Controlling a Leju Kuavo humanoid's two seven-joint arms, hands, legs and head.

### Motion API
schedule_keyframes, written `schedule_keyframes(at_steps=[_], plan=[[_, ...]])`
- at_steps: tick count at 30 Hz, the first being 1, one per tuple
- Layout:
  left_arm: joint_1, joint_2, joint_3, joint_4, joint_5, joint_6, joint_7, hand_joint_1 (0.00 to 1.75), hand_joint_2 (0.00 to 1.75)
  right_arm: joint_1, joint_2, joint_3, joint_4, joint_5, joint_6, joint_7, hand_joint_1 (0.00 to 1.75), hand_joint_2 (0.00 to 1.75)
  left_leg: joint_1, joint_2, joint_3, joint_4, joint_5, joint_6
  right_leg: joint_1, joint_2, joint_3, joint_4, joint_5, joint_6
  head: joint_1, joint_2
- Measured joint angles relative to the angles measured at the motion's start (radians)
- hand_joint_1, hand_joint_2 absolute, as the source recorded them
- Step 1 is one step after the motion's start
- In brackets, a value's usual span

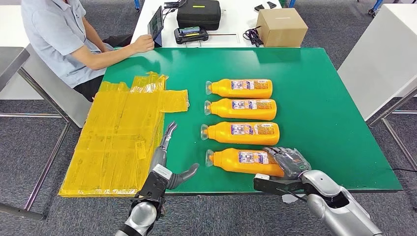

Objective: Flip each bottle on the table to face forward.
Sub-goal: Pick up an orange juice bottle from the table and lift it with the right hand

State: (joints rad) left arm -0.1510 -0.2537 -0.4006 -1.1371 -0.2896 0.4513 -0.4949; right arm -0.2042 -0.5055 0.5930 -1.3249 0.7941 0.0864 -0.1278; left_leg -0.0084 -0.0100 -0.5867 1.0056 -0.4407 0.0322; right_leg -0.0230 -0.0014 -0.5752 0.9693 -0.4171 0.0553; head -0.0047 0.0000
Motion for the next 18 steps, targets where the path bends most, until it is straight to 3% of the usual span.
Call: schedule_keyframes(at_steps=[11, 18], plan=[[-0.014, -0.001, -0.007, 0.019, 0.015, 0.000, -0.009, 0.00, 1.75, 0.027, 0.031, -0.035, 0.040, -0.031, -0.059, -0.033, 1.75, 1.75, 0.000, 0.000, 0.001, 0.000, 0.000, 0.000, 0.000, 0.000, 0.000, 0.000, 0.000, 0.000, 0.000, 0.000], [-0.024, -0.003, -0.014, 0.024, 0.051, -0.002, -0.023, 0.00, 1.75, 0.070, 0.101, -0.107, 0.049, -0.146, -0.082, -0.146, 1.75, 1.75, 0.000, 0.000, 0.001, 0.000, 0.000, 0.000, 0.000, 0.000, 0.000, 0.000, 0.000, 0.000, 0.000, 0.000]])
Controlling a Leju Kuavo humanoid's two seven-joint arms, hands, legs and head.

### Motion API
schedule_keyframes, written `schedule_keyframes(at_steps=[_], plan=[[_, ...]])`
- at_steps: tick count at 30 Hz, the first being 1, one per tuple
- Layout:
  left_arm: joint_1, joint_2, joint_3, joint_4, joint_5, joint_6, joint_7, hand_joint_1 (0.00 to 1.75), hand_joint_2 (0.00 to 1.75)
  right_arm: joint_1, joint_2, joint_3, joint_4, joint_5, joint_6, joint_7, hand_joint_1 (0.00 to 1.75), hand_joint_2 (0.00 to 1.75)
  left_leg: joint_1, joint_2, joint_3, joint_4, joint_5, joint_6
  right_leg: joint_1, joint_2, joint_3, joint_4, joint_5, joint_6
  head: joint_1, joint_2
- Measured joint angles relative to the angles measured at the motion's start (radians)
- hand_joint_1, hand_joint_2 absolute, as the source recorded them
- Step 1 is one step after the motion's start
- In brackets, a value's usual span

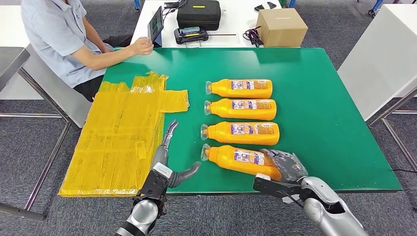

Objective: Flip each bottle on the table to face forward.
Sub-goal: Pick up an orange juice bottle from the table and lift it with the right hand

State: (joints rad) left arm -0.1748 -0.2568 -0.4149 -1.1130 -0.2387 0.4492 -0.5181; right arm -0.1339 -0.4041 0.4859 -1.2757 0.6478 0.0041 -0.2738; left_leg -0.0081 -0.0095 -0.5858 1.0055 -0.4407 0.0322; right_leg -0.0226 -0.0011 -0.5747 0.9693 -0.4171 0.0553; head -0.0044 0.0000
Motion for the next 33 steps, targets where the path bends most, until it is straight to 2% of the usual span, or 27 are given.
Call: schedule_keyframes(at_steps=[6, 11, 15, 24, 30, 33], plan=[[-0.003, -0.018, 0.004, 0.000, 0.182, -0.077, -0.015, 0.00, 1.75, 0.059, 0.096, -0.079, -0.022, -0.130, 0.022, -0.098, 1.75, 1.75, 0.000, 0.000, -0.001, 0.000, 0.000, 0.000, 0.000, 0.000, 0.000, 0.000, 0.000, 0.000, 0.000, 0.000], [-0.002, -0.025, 0.021, -0.002, 0.297, -0.132, -0.013, 0.00, 1.75, 0.082, 0.151, -0.129, -0.045, -0.178, 0.037, -0.125, 1.75, 1.75, 0.000, -0.001, -0.001, 0.000, 0.000, 0.000, 0.000, 0.000, 0.000, 0.000, 0.000, 0.000, 0.000, 0.000], [0.002, -0.026, 0.032, -0.009, 0.388, -0.198, 0.003, 0.00, 1.75, 0.087, 0.175, -0.151, -0.055, -0.184, 0.038, -0.136, 1.75, 1.75, 0.000, 0.000, -0.001, 0.000, 0.000, 0.000, 0.000, 0.000, 0.000, 0.000, 0.000, 0.000, 0.000, 0.000], [0.069, -0.017, 0.053, -0.052, 0.774, -0.520, 0.145, 0.00, 1.75, 0.085, 0.227, -0.211, -0.057, -0.225, 0.002, -0.180, 1.75, 1.75, 0.000, 0.000, -0.001, -0.001, 0.000, 0.000, 0.000, 0.000, 0.000, 0.000, 0.000, 0.000, 0.000, 0.000], [0.091, -0.009, 0.061, -0.052, 0.848, -0.627, 0.171, 0.00, 1.75, 0.075, 0.257, -0.226, -0.060, -0.256, 0.007, -0.204, 1.73, 1.75, 0.000, 0.000, -0.001, -0.001, 0.000, 0.000, 0.000, 0.000, 0.000, 0.000, 0.000, 0.000, 0.000, 0.000], [0.089, -0.006, 0.059, -0.048, 0.830, -0.641, 0.161, 0.00, 1.75, 0.066, 0.271, -0.225, -0.059, -0.259, 0.018, -0.208, 1.69, 1.75, 0.000, 0.000, -0.001, -0.001, 0.000, 0.000, 0.000, 0.000, 0.000, 0.000, 0.000, 0.000, 0.000, 0.000]])
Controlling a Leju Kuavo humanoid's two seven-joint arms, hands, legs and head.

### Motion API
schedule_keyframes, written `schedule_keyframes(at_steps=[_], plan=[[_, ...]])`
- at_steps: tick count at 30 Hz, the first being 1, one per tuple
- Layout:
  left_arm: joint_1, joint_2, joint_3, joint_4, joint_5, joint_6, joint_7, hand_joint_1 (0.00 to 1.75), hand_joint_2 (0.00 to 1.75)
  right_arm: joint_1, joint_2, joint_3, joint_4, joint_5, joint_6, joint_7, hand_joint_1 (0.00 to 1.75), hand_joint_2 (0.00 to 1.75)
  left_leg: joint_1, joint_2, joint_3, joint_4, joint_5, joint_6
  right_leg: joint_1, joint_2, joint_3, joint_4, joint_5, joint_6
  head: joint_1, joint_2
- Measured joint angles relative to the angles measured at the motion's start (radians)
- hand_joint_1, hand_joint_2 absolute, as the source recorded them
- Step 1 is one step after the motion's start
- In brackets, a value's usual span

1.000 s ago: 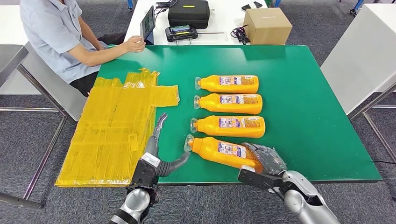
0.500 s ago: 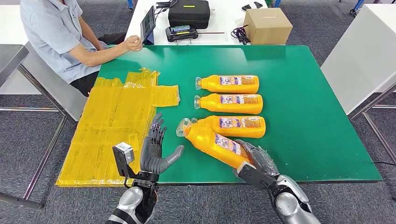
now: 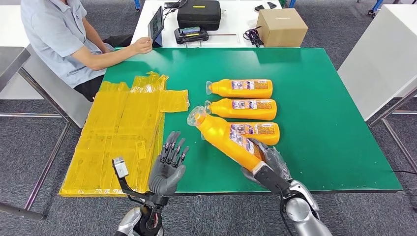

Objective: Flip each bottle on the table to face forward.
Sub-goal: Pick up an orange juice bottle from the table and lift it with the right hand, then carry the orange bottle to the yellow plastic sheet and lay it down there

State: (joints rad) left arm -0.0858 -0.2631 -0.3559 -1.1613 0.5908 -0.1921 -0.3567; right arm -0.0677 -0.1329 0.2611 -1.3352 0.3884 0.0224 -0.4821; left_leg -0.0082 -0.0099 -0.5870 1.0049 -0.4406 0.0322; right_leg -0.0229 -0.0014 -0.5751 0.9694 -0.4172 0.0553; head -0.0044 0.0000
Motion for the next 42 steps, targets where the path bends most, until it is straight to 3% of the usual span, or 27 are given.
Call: schedule_keyframes(at_steps=[7, 16, 20, 27, 38, 39, 42], plan=[[-0.045, 0.001, -0.012, 0.052, -0.099, 0.103, -0.065, 0.00, 1.75, -0.030, 0.023, 0.046, 0.005, 0.036, 0.010, -0.011, 1.64, 1.75, 0.000, 0.000, 0.000, 0.000, 0.000, 0.000, 0.000, 0.000, 0.000, 0.000, 0.000, 0.000, 0.000, 0.000], [-0.119, 0.000, -0.012, 0.151, -0.132, 0.169, -0.068, 0.00, 1.75, -0.069, 0.049, 0.140, 0.022, 0.074, 0.002, -0.011, 1.60, 1.75, 0.000, 0.000, 0.000, 0.000, 0.000, 0.000, 0.000, 0.000, 0.000, 0.000, 0.000, 0.000, 0.000, 0.000], [-0.139, -0.004, -0.012, 0.186, -0.116, 0.138, -0.060, 0.00, 1.75, -0.094, 0.062, 0.174, 0.042, 0.070, -0.002, -0.009, 1.61, 1.75, 0.000, 0.000, 0.000, 0.000, 0.000, 0.000, 0.000, 0.000, 0.000, 0.000, 0.000, 0.000, 0.000, 0.000], [-0.142, -0.008, -0.020, 0.194, -0.064, 0.005, -0.050, 0.00, 1.75, -0.115, 0.081, 0.219, 0.076, 0.042, -0.003, -0.021, 1.58, 1.75, 0.000, 0.000, 0.000, 0.000, 0.000, 0.000, 0.000, 0.000, 0.000, 0.000, 0.000, 0.000, 0.000, 0.000], [-0.140, -0.008, -0.023, 0.174, -0.068, -0.024, -0.076, 0.00, 1.75, -0.136, 0.103, 0.236, 0.118, 0.019, 0.003, -0.035, 1.55, 1.75, 0.000, 0.000, 0.000, 0.000, 0.000, 0.000, 0.000, 0.000, 0.000, 0.000, 0.000, 0.000, 0.000, 0.000], [-0.140, -0.008, -0.023, 0.172, -0.067, -0.022, -0.076, 0.35, 1.75, -0.138, 0.106, 0.238, 0.121, 0.019, 0.004, -0.035, 1.55, 1.75, 0.000, 0.000, 0.000, 0.000, 0.000, 0.000, 0.000, 0.000, 0.000, 0.000, 0.000, 0.000, 0.000, 0.000], [-0.140, -0.008, -0.023, 0.169, -0.068, -0.001, -0.080, 1.66, 1.75, -0.141, 0.112, 0.243, 0.132, 0.018, 0.007, -0.036, 1.51, 1.75, 0.000, 0.000, 0.000, 0.000, 0.000, 0.000, 0.000, 0.000, 0.000, 0.000, 0.000, 0.000, 0.000, 0.000]])
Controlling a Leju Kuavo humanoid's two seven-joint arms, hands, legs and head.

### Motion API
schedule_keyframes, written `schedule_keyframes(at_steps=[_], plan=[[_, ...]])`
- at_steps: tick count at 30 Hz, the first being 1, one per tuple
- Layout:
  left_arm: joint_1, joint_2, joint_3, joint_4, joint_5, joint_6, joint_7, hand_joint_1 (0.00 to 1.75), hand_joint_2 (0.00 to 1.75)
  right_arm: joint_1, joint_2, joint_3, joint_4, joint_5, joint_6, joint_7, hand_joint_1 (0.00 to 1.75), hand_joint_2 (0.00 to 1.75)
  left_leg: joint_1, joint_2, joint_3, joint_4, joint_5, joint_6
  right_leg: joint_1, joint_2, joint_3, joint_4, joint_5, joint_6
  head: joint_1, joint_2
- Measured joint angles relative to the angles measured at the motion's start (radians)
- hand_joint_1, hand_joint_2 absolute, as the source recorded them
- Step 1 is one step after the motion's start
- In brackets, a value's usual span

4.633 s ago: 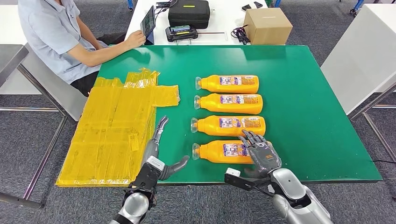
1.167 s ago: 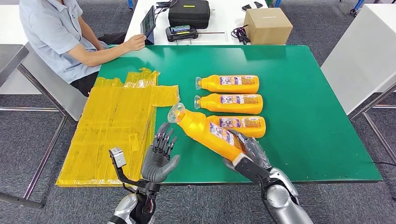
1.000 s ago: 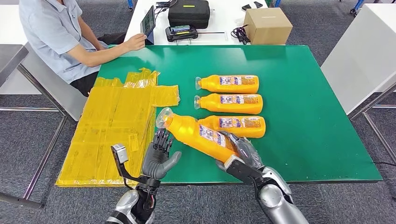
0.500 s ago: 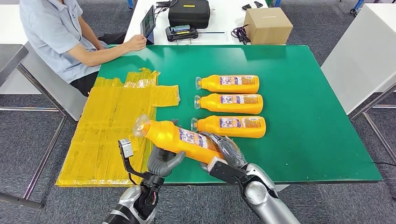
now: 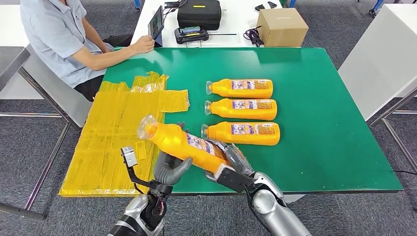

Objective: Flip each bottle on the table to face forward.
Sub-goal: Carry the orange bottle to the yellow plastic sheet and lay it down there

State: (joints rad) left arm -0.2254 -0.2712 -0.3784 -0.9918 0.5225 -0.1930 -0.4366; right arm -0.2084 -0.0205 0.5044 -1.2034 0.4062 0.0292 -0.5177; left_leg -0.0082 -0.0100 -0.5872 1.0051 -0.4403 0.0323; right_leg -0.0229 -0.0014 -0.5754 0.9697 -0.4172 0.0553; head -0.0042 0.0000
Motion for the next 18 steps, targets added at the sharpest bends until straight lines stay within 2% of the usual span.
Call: schedule_keyframes(at_steps=[1, 6, 8, 9, 13, 16, 18], plan=[[0.000, 0.000, 0.000, 0.000, -0.002, 0.014, -0.003, 1.75, 1.75, -0.001, 0.003, 0.002, 0.003, 0.000, 0.001, 0.000, 1.48, 1.75, 0.000, 0.000, 0.000, 0.000, 0.000, 0.000, 0.000, 0.000, 0.000, 0.000, 0.000, 0.000, 0.000, 0.000], [0.000, -0.003, 0.002, -0.004, -0.017, 0.061, -0.022, 1.75, 1.75, -0.004, 0.014, 0.010, 0.018, -0.005, 0.003, 0.000, 1.35, 1.75, 0.000, 0.000, 0.000, 0.000, 0.000, 0.000, 0.000, 0.000, 0.000, 0.000, 0.000, 0.000, 0.000, 0.000], [0.000, -0.003, 0.002, -0.008, -0.020, 0.068, -0.025, 1.75, 1.75, -0.006, 0.016, 0.013, 0.022, -0.007, 0.004, 0.000, 1.21, 1.75, 0.000, 0.000, 0.000, 0.000, 0.000, 0.000, 0.000, 0.000, 0.000, 0.000, 0.000, 0.000, 0.000, 0.000], [0.000, -0.003, 0.003, -0.009, -0.020, 0.070, -0.025, 1.75, 1.75, -0.007, 0.017, 0.014, 0.025, -0.008, 0.004, 0.000, 1.12, 1.75, 0.000, 0.000, 0.000, 0.000, 0.000, 0.000, 0.000, 0.000, 0.000, 0.000, 0.000, 0.000, 0.000, 0.000], [0.003, -0.003, 0.007, -0.020, -0.023, 0.078, -0.026, 1.75, 1.75, -0.008, 0.021, 0.017, 0.031, -0.013, 0.004, 0.000, 0.21, 1.75, 0.000, 0.000, 0.000, 0.000, 0.000, 0.000, 0.000, 0.000, 0.000, 0.000, 0.000, 0.000, 0.000, 0.000], [0.008, -0.003, 0.010, -0.031, -0.030, 0.087, -0.030, 1.75, 1.75, -0.008, 0.022, 0.020, 0.035, -0.015, 0.004, 0.000, 0.00, 1.75, 0.000, 0.000, 0.000, 0.000, 0.000, 0.000, 0.000, 0.000, 0.000, 0.000, 0.000, 0.000, 0.000, 0.000], [0.012, -0.003, 0.011, -0.039, -0.032, 0.090, -0.032, 1.75, 1.75, -0.007, 0.022, 0.021, 0.038, -0.015, 0.003, 0.000, 0.00, 1.75, 0.000, 0.000, 0.000, 0.000, 0.000, 0.000, 0.000, 0.000, 0.000, 0.000, 0.000, 0.000, 0.000, 0.000]])
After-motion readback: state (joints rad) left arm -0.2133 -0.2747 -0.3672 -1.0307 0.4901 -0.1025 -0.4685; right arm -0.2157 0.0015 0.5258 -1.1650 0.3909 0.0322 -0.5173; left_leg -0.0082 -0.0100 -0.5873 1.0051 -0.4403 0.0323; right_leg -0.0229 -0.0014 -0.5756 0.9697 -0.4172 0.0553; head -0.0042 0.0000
